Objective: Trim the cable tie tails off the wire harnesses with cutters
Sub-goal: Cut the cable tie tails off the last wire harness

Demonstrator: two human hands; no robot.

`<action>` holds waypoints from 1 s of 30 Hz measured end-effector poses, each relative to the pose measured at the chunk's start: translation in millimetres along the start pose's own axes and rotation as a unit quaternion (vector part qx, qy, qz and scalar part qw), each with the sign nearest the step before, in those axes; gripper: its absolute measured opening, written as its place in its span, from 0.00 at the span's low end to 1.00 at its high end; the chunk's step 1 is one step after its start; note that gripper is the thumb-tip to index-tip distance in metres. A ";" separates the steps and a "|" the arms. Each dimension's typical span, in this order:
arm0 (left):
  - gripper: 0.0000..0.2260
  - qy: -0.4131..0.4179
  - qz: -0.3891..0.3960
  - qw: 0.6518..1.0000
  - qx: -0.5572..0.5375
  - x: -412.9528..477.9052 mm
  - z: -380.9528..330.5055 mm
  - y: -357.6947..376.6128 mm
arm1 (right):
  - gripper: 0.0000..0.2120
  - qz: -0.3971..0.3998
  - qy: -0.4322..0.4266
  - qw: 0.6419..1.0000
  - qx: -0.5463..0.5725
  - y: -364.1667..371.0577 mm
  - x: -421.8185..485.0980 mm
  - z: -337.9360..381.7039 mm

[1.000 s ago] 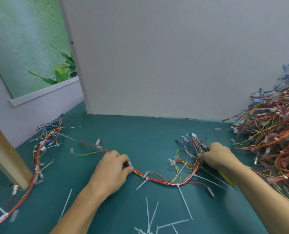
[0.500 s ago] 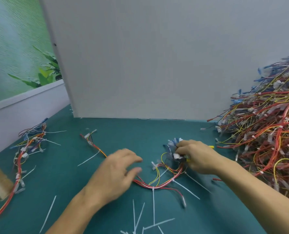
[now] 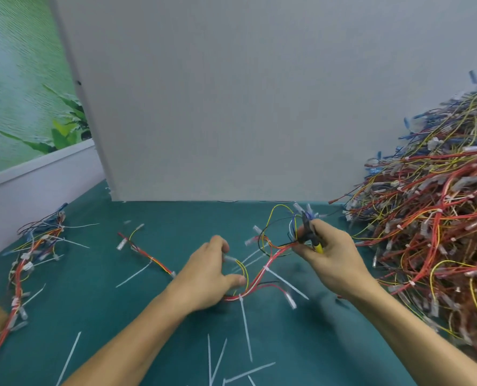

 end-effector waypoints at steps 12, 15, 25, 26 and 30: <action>0.04 0.111 -0.084 0.987 -0.073 4.5 -31.9 -6.3 | 0.17 0.042 -0.021 0.999 -0.010 11.6 -13.6 11.9; 0.04 0.134 -0.168 0.975 -0.065 7.1 -21.5 -14.2 | 0.17 0.093 -0.028 0.994 -0.053 2.5 -12.7 10.1; 0.08 0.371 -0.154 0.911 0.088 25.7 -3.8 -39.3 | 0.12 0.327 -0.097 0.903 -0.259 -17.3 -15.6 3.1; 0.10 0.411 -0.160 0.881 0.171 27.8 -5.0 -41.7 | 0.10 0.330 -0.115 0.884 -0.310 -17.0 -17.3 1.2; 0.14 0.455 -0.216 0.790 0.350 37.6 -4.0 -54.4 | 0.06 0.347 -0.106 0.869 -0.336 -18.8 -20.6 0.1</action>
Point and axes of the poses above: each hand's wrist, its own x-axis towards the middle knuckle, its own y-axis out of the palm, z = x × y, the point moved 1 cm from there along x, towards the middle knuckle, and after that the axes turned 4 degrees about x, right-handed, at the moved point
